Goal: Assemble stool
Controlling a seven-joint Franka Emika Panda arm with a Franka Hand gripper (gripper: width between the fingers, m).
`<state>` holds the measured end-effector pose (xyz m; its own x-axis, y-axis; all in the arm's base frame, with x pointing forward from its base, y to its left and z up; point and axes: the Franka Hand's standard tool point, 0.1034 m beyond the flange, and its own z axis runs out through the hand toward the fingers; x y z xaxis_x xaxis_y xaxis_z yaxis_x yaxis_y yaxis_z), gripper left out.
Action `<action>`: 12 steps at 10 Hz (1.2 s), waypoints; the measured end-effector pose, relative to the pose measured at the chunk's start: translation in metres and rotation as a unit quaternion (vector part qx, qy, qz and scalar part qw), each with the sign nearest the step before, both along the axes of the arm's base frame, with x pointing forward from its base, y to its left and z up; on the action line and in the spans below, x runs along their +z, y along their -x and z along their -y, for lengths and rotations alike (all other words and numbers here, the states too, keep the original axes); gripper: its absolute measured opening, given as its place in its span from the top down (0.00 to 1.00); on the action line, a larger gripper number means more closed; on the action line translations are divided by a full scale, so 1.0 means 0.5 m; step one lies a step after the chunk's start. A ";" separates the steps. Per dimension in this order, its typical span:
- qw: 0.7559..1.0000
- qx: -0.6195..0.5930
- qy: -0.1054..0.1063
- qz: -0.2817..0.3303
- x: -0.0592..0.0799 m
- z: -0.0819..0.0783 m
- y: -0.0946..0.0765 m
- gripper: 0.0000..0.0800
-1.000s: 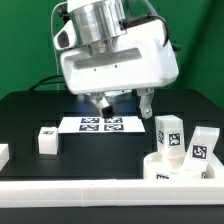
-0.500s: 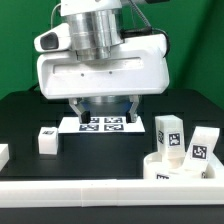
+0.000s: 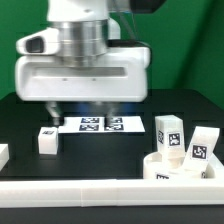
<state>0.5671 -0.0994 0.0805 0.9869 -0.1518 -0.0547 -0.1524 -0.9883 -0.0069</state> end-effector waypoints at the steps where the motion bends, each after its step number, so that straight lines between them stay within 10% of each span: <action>1: 1.000 0.010 -0.005 0.000 -0.004 0.043 0.011 0.19; 12: 0.959 -0.027 -0.061 -0.276 -0.064 0.085 0.098 0.19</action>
Offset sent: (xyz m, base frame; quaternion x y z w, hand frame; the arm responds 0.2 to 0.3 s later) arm 0.0000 0.0000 0.0000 0.0000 0.0000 0.0000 1.0000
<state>0.5183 -0.1420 0.0486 0.7930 -0.1611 -0.5875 -0.2176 -0.9757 -0.0261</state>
